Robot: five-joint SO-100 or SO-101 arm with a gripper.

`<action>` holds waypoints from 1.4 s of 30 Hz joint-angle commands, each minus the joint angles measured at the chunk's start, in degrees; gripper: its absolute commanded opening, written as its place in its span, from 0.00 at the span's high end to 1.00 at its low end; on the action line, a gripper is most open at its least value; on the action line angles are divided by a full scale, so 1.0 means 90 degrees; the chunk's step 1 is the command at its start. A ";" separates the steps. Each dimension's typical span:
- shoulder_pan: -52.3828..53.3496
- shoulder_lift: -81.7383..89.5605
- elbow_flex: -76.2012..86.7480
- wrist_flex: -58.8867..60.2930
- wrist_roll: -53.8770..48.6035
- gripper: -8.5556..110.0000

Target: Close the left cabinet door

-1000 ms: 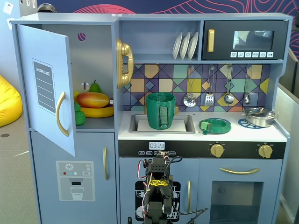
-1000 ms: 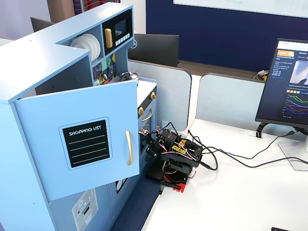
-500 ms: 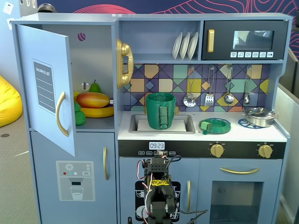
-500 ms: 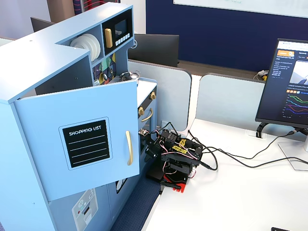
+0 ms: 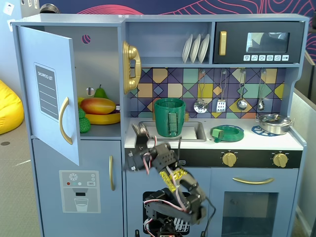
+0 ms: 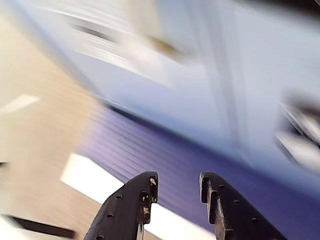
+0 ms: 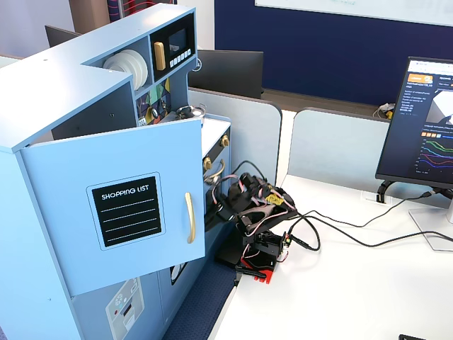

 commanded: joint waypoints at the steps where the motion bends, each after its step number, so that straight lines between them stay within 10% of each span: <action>1: -0.1289 -0.0674 -0.2227 0.0010 -0.0215 0.93; 23: -0.4941 -0.3428 -0.5918 -0.1836 -0.4619 0.93; 42: -0.4551 -0.5850 -0.6943 -0.3984 -0.7363 0.93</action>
